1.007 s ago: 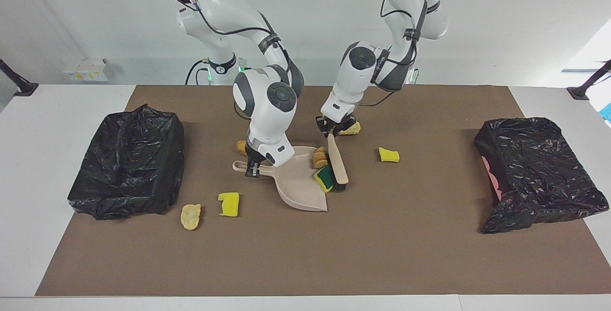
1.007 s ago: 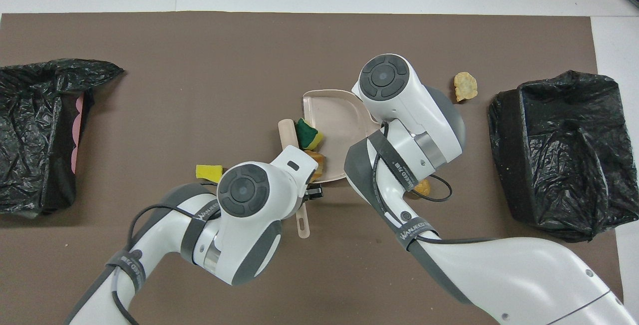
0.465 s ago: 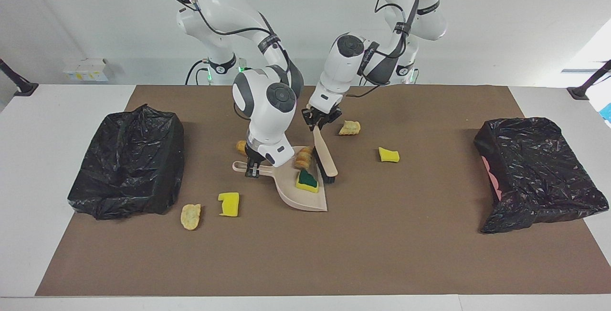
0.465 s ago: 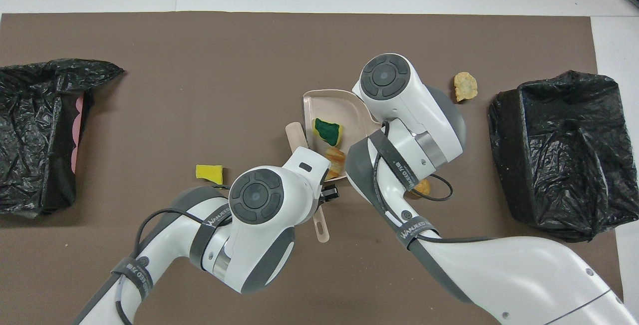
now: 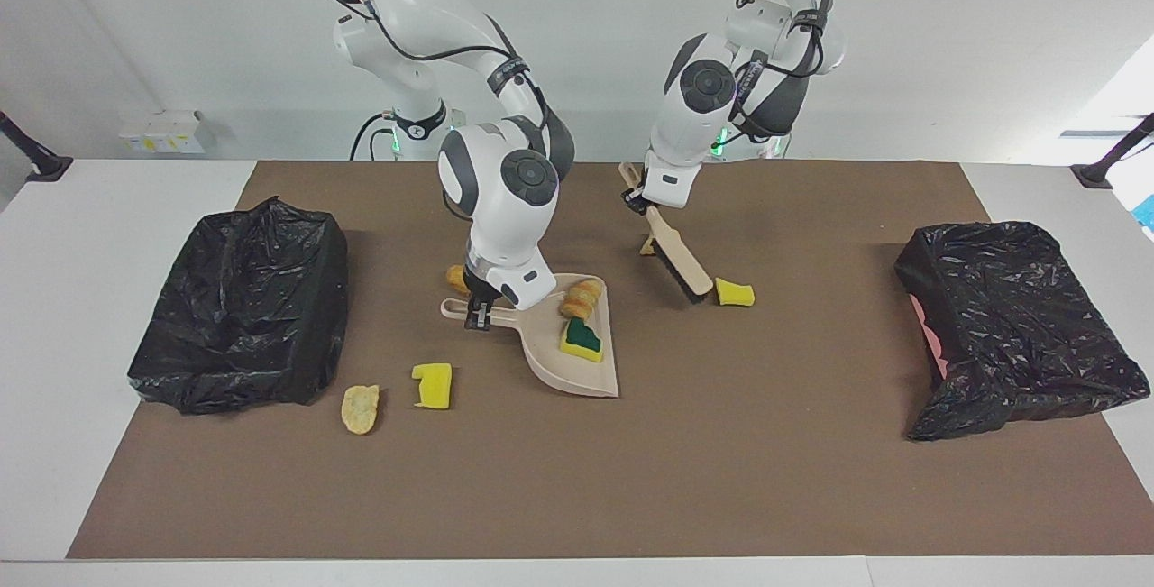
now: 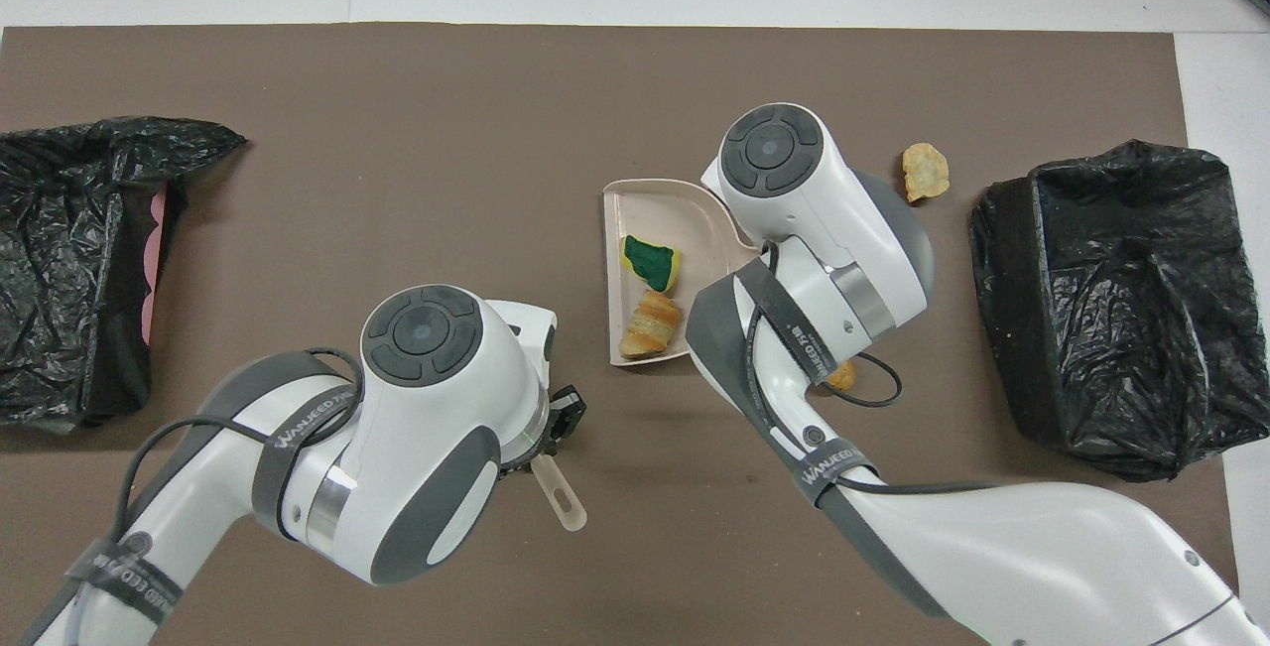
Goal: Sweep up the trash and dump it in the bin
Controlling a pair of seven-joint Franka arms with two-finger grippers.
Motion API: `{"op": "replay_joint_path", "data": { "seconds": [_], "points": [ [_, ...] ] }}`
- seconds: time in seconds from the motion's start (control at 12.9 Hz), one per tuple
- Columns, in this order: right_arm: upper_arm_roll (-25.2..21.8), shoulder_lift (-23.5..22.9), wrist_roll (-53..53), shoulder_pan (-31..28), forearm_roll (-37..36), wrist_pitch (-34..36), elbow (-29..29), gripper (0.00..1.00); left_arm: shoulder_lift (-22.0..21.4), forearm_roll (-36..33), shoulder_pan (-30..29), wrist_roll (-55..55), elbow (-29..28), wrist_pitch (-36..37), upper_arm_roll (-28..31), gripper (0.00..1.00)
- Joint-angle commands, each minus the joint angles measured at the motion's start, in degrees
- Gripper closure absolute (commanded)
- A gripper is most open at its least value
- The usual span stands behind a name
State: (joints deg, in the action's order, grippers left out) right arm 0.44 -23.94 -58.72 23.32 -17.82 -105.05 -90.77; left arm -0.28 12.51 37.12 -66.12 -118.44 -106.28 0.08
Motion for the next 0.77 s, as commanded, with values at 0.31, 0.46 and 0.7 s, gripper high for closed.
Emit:
{"op": "replay_joint_path", "data": {
  "seconds": [0.31,0.46,0.7],
  "points": [
    [0.44,14.43,11.07,2.95,1.29,1.26,-17.49,1.00,-8.59,-1.26,6.82,-35.78,-12.84,-5.40,-0.96,1.00],
    [0.53,15.67,10.56,3.74,1.20,-0.05,-20.05,1.00,-7.99,-1.17,10.68,-41.69,-16.63,-13.63,-1.05,1.00],
    [0.35,16.29,2.24,2.88,1.12,-6.64,-23.22,1.00,-4.56,-1.17,9.82,-40.41,-16.30,-24.82,-0.87,1.00]
  ]
}}
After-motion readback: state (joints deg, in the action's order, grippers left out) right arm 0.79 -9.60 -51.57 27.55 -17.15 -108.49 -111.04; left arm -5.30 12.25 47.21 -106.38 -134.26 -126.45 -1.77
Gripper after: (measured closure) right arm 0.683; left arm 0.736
